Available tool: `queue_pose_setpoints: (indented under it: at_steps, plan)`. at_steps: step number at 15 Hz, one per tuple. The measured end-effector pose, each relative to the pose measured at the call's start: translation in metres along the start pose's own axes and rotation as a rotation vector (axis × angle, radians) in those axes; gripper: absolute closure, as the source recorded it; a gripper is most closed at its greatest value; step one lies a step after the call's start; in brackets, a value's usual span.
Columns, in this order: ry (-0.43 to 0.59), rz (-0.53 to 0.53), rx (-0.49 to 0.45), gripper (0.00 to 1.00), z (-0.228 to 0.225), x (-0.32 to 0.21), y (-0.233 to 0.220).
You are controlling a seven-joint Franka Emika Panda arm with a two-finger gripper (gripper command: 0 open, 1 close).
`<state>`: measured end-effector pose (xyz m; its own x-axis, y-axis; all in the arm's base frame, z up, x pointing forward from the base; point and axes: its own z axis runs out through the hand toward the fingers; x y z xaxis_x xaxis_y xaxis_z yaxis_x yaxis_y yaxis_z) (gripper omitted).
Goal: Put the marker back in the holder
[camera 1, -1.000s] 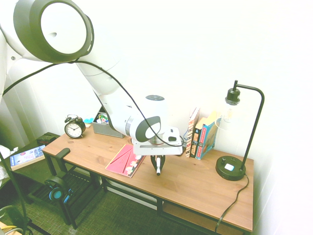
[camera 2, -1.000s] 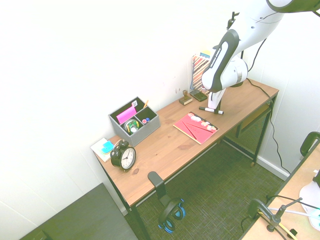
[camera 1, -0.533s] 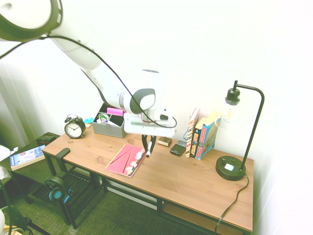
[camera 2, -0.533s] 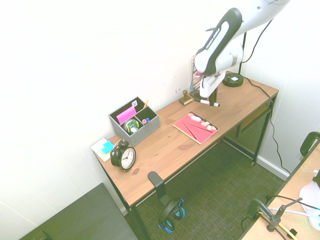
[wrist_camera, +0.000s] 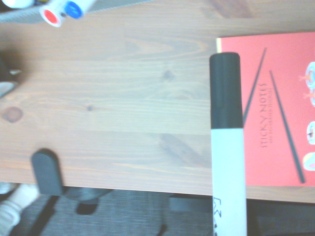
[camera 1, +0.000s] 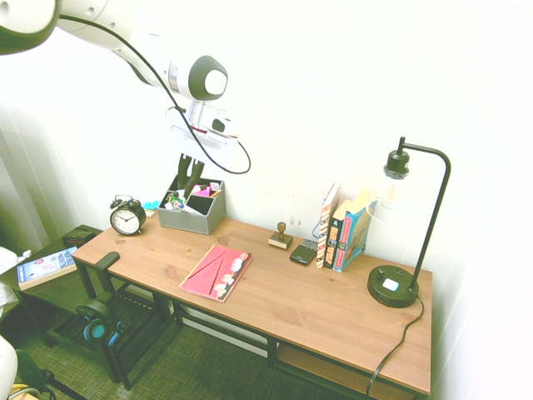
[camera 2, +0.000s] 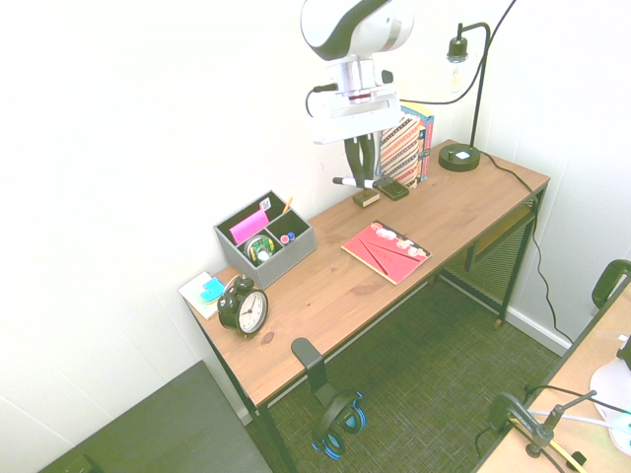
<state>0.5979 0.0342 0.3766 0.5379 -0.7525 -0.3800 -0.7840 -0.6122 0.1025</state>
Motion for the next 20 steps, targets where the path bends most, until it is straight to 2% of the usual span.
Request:
queue_pose_setpoints:
  at_steps: [5,10,14,19,20]
  plan:
    - [-0.268,0.218,0.035,1.00,0.027,0.002,-0.074]
    - [-0.469,0.443,0.088,1.00,0.067,0.026,-0.098]
    - [-0.486,0.484,0.094,1.00,0.092,0.054,-0.101]
    - [-0.491,0.476,0.112,1.00,0.112,0.096,-0.097]
    - [-0.491,0.471,0.110,0.00,0.113,0.100,-0.099]
